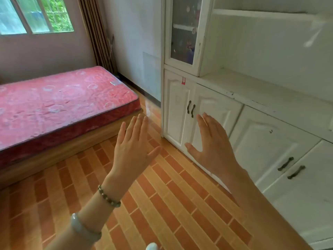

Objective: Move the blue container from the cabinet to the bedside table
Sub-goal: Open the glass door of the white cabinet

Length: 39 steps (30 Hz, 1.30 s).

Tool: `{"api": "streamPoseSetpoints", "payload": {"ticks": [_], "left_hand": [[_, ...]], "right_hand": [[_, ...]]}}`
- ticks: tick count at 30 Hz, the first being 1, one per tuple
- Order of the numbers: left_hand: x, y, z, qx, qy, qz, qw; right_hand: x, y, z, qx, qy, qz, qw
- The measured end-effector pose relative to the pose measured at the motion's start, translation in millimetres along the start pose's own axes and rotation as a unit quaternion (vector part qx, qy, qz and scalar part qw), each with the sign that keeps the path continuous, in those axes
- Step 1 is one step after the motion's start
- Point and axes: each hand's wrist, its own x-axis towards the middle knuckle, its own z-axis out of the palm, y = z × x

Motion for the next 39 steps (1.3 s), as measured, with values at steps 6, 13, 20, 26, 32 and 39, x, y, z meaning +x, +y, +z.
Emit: {"api": "streamPoseSetpoints", "payload": {"ticks": [6,13,20,26,32,39], "left_hand": [[84,-42,38,-0.001,-0.002,0.013,1.000],[164,-61,84,-0.007,-0.020,0.029,0.999],[259,-65,148,-0.038,-0.023,0.039,0.998],[364,-62,203,-0.046,-0.015,0.043,0.998],[463,-46,242,-0.059,0.005,0.053,0.997],[538,-41,286,-0.071,0.002,0.067,0.995]], "right_hand": [[87,6,27,0.001,0.007,0.029,1.000],[157,38,57,-0.016,0.010,0.049,0.999],[242,91,94,-0.008,0.028,0.060,0.998],[335,146,119,0.006,0.055,0.074,0.996],[418,199,133,0.007,0.077,0.086,0.993],[478,239,159,-0.006,0.072,0.097,0.993]]}}
